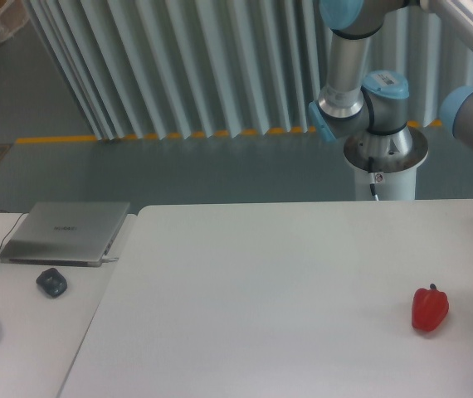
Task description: Place the triangular bread on the table
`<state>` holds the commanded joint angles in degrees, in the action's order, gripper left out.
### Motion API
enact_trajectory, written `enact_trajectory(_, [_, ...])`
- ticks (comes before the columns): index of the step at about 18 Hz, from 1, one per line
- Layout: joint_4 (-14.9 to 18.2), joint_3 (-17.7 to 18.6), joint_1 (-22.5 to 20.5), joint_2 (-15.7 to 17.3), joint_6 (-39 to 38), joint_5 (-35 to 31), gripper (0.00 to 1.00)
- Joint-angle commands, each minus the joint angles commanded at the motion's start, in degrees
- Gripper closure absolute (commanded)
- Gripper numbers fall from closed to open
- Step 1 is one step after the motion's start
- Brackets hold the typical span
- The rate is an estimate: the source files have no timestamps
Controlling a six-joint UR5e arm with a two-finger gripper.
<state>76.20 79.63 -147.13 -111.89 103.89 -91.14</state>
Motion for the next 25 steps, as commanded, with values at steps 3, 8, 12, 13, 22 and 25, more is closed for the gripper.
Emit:
enact_trajectory(3, [0.09,0.00,-0.09,0.09,-0.09,-0.26,0.00])
enact_trajectory(8, [0.09,3.58,-2.44,2.10,-6.92,7.67,0.00])
enact_trajectory(12, [-2.90,8.18,-6.86,5.63,-8.87,16.37,0.00])
enact_trajectory(13, [-3.07,7.65,-6.59,5.80,-11.23,14.17,0.00])
enact_trajectory(22, [0.52,8.62,-4.22,6.07,-7.15,-14.46,0.00])
enact_trajectory(25, [1.58,8.62,-5.27,5.89,5.15,-25.46,0.00])
